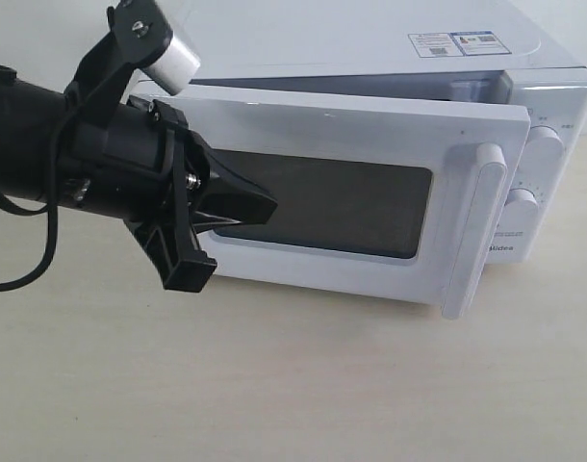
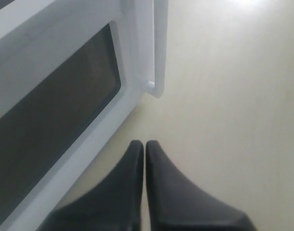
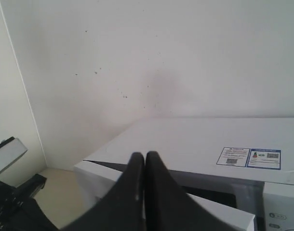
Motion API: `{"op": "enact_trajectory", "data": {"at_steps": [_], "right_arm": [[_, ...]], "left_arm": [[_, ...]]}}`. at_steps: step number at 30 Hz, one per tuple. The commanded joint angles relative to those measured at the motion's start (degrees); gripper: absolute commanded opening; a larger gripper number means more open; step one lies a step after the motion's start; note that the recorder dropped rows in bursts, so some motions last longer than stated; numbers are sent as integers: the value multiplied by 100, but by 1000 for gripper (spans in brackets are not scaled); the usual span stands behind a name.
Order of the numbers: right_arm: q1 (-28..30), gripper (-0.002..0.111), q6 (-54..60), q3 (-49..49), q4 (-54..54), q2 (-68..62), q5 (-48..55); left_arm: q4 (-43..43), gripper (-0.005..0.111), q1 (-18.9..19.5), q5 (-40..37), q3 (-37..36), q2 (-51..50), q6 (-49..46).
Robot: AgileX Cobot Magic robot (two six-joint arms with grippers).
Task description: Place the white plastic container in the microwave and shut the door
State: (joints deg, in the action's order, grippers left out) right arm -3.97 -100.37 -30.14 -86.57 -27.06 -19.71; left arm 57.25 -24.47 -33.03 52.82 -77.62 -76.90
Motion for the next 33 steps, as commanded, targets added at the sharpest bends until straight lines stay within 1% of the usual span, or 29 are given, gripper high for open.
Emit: {"op": "enact_trajectory", "data": {"at_steps": [1, 12, 13, 14, 15, 20, 22, 23, 24, 25, 26, 29, 30, 31, 33], "right_arm": [[-11, 0, -309, -33, 29, -23, -81], [-11, 0, -500, -33, 41, -23, -13], [-11, 0, -611, -33, 41, -23, 136], [-11, 0, -1075, -33, 41, -23, 627], [-11, 0, -1252, -33, 31, -23, 812], [-11, 0, -1710, -33, 127, -23, 1641], [-11, 0, -1548, -33, 102, -23, 2114], [-11, 0, -784, -33, 119, -23, 2501], [-11, 0, 1456, -33, 533, -23, 3178], [-11, 0, 2443, -33, 834, -23, 3480], [-97, 0, 3745, -47, 1674, -23, 4151], [-345, 0, 4743, -239, 2903, -95, 5414], [-548, 0, 5248, -325, 3777, -91, 5710], [-708, 0, 5589, -393, 4373, -91, 5854], [-1078, 0, 6618, -397, 6083, -100, 6024]], "left_arm": [[80, 4, -17, 65, -22, 20, 73], [80, 4, -17, 48, -22, 20, 73], [80, 4, -17, 48, -22, 20, 73], [80, 4, -17, 48, -22, 20, 73], [80, 4, -17, 48, -22, 20, 73], [80, 4, -17, 48, -22, 20, 73], [80, 4, -17, 48, -22, 20, 73], [80, 4, -17, 48, -22, 20, 73], [80, 4, -17, 48, -22, 20, 73], [80, 4, -17, 48, -22, 20, 73], [80, 4, -17, 48, -22, 20, 73], [80, 4, -17, 48, -22, 20, 73], [80, 4, -17, 48, -22, 20, 73], [80, 4, -17, 48, -22, 20, 73], [80, 4, -17, 48, -22, 20, 73]]}}
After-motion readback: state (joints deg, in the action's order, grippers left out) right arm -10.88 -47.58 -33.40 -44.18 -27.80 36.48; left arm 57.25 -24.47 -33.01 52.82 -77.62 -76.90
